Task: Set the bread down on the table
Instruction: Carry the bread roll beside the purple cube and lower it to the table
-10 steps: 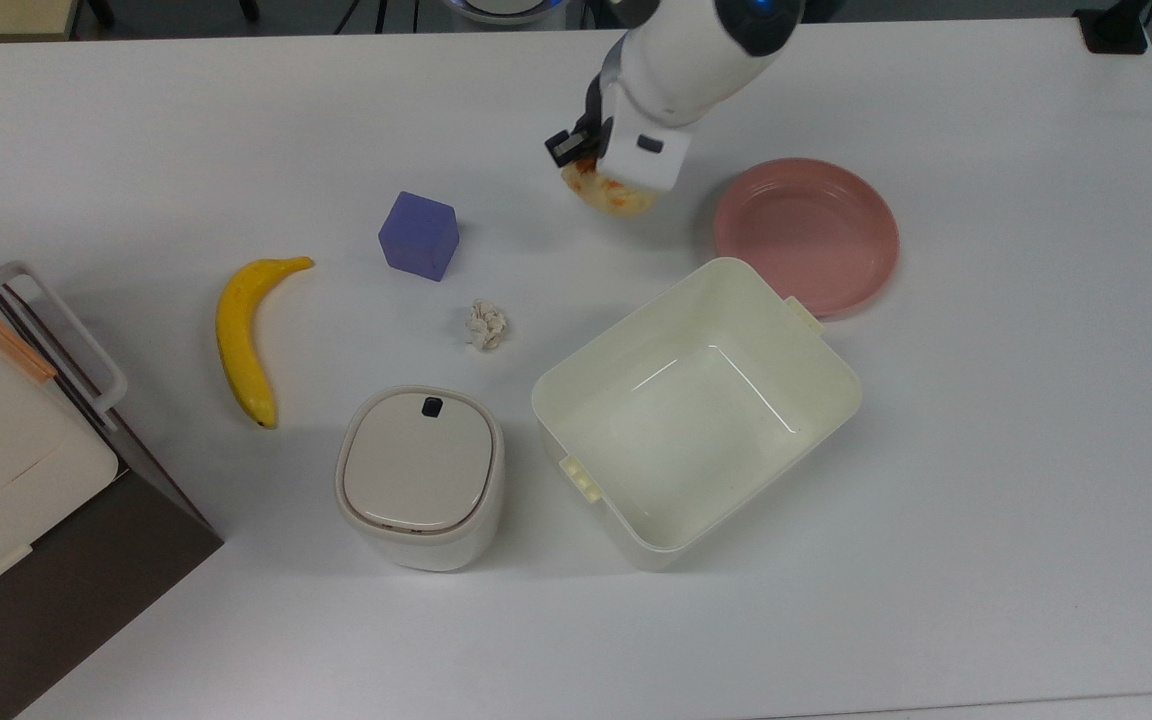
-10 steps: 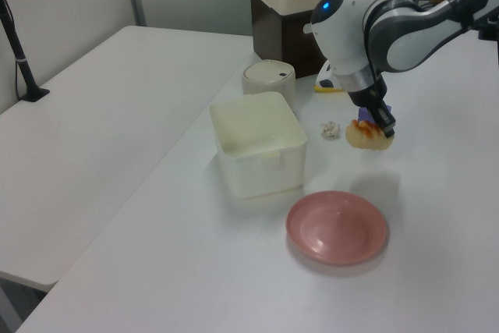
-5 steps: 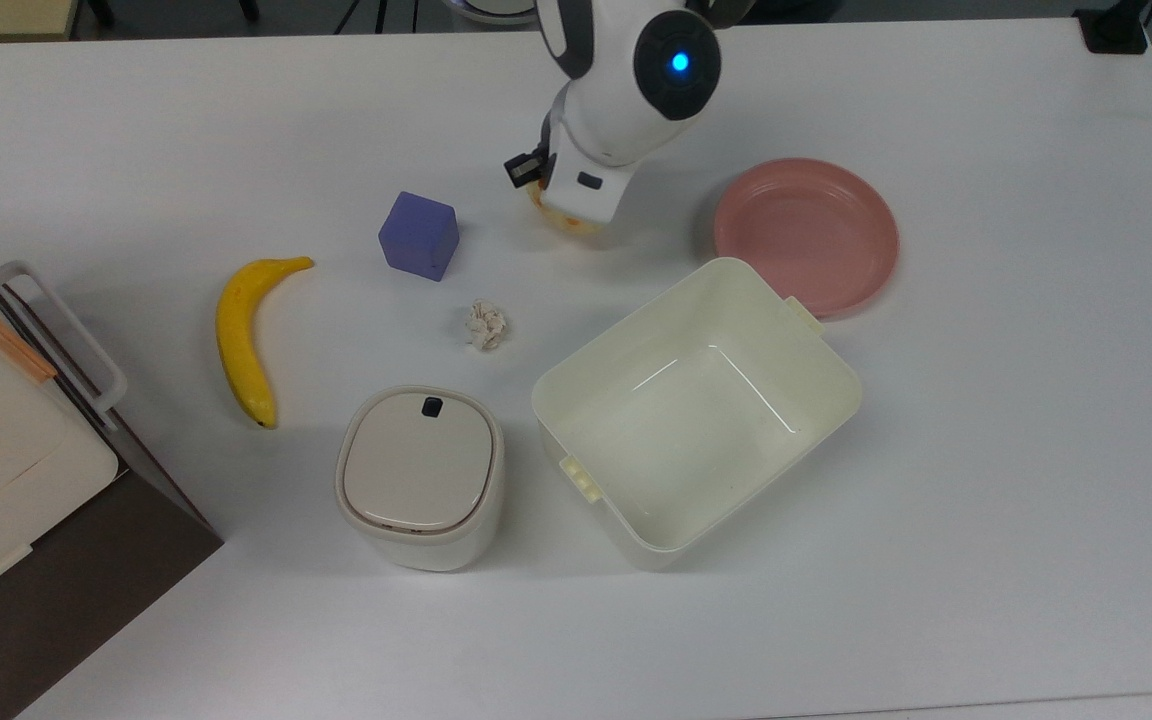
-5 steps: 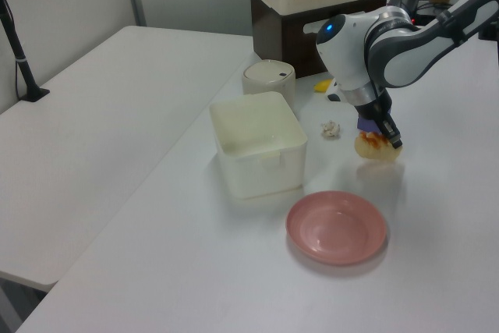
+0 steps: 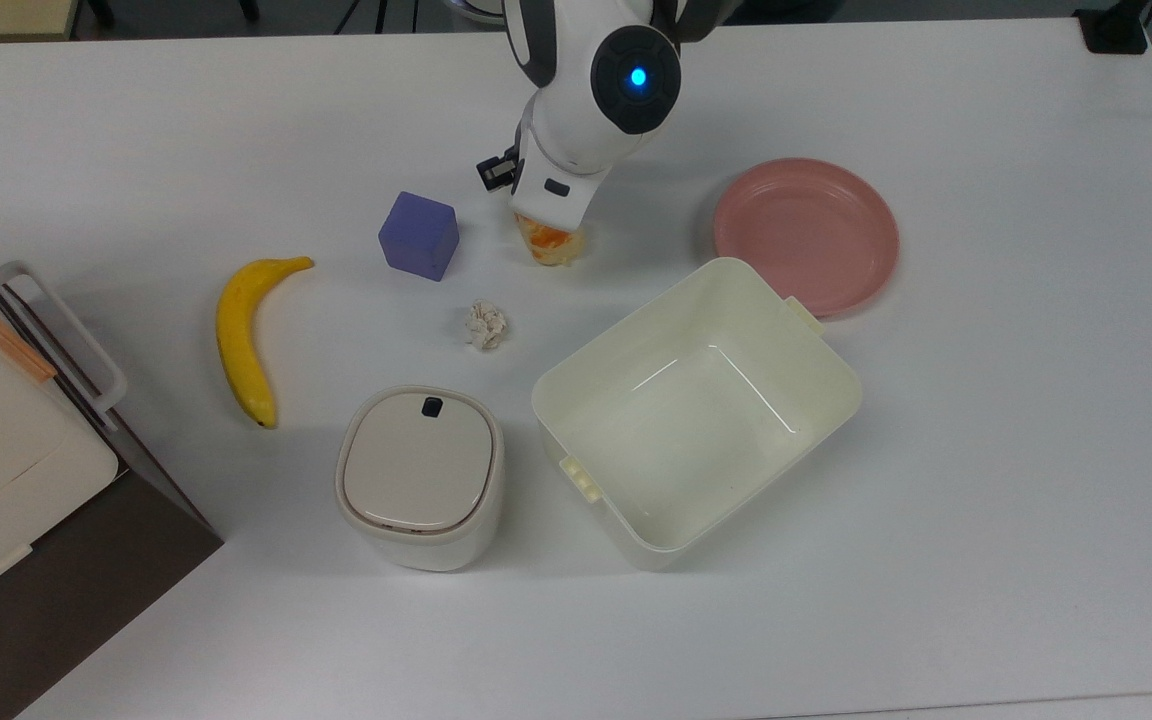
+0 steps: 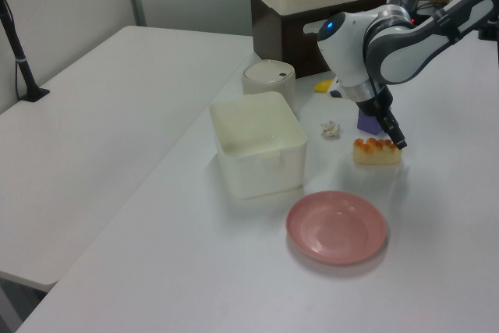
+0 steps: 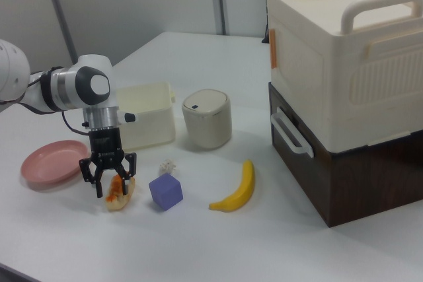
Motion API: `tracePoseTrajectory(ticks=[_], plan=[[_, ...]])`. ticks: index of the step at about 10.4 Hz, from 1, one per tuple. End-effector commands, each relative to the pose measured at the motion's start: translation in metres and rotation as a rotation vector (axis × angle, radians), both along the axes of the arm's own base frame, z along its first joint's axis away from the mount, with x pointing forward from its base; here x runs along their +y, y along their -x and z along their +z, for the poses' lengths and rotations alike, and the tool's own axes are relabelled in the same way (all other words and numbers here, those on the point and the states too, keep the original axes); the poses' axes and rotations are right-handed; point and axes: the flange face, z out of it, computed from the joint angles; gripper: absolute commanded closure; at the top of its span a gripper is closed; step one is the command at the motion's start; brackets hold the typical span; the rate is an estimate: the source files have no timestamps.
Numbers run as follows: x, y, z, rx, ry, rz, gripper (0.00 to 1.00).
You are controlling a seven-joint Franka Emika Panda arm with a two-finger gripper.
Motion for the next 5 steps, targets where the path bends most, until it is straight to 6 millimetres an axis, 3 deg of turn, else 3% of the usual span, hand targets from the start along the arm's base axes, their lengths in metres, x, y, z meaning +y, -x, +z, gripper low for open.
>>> tracePoseTrajectory(ticks=[1,2,3,5], plan=[[-0.006,-0.003,0.011,-0.045,-0.011,-0.038,0.0],[-0.017,-0.012,0.027,-0.086,-0.011,-0.075,0.0],[-0.034,-0.034,0.069,-0.212,-0.011,-0.171,0.0],[-0.07,-0.061,0.154,-0.392,-0.054,-0.362,0.0]])
